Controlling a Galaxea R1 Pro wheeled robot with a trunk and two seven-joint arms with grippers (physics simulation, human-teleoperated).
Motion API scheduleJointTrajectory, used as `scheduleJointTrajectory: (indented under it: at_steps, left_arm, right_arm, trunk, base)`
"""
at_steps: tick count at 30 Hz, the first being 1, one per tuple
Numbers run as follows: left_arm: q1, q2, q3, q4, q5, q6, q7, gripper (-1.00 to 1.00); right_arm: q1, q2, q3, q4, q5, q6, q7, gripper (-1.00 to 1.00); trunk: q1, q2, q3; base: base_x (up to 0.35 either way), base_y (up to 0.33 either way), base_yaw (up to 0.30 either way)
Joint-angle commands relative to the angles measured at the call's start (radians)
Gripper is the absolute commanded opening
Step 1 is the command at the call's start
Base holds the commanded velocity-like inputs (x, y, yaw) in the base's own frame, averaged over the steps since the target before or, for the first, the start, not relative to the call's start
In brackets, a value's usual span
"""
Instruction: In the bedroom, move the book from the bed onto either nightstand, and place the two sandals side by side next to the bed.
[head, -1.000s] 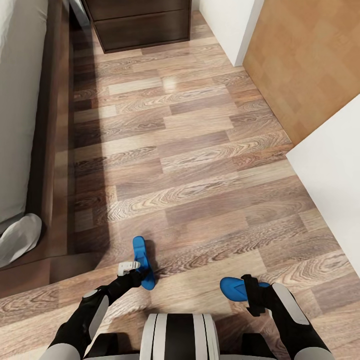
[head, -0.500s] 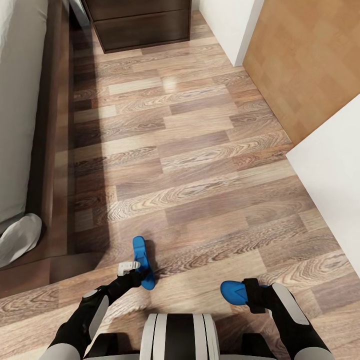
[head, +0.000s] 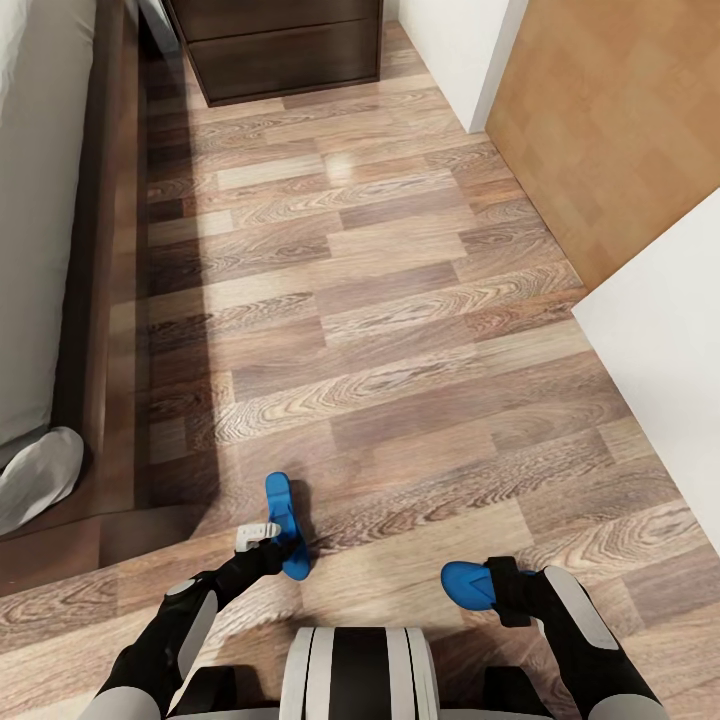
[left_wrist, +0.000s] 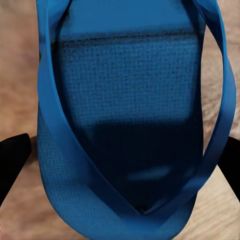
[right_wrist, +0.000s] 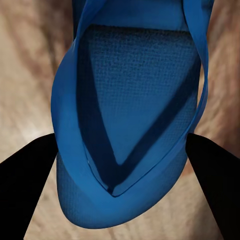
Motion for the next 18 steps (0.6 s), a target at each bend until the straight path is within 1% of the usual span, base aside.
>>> scheduleJointTrajectory:
  at_steps: [1,2,8,15,18]
  left_arm:
    - [-0.001,-0.001,0.004,0.0,0.009,0.01,-0.006,-1.0]
    - [-0.001,-0.001,0.004,0.0,0.009,0.011,-0.006,-1.0]
    - [0.0,-0.001,0.004,0.0,0.009,0.011,-0.006,-1.0]
    - [0.0,-0.001,0.004,0.0,0.009,0.011,-0.006,-1.0]
    - [0.0,-0.001,0.004,0.0,0.009,0.011,-0.006,-1.0]
  right_arm:
    - [0.0,0.0,-0.002,-0.002,-0.002,0.005,-0.004,-1.0]
    - [0.0,0.0,-0.002,-0.002,-0.002,0.005,-0.004,-1.0]
    - [0.0,0.0,-0.002,-0.002,-0.002,0.005,-0.004,-1.0]
    - [0.0,0.0,-0.002,-0.002,-0.002,0.005,-0.004,-1.0]
    - [0.0,0.0,-0.002,-0.002,-0.002,0.005,-0.004,-1.0]
  trunk:
    - [0.0,0.0,0.0]
    - [0.0,0.0,0.0]
    - [-0.003,0.001,0.023]
    - [-0.003,0.001,0.023]
    - [-0.004,0.002,0.034]
  base:
    - [0.0,0.0,0.0]
    - [0.0,0.0,0.0]
    - [0.0,0.0,0.0]
    - [0.0,0.0,0.0]
    - [0.0,0.0,0.0]
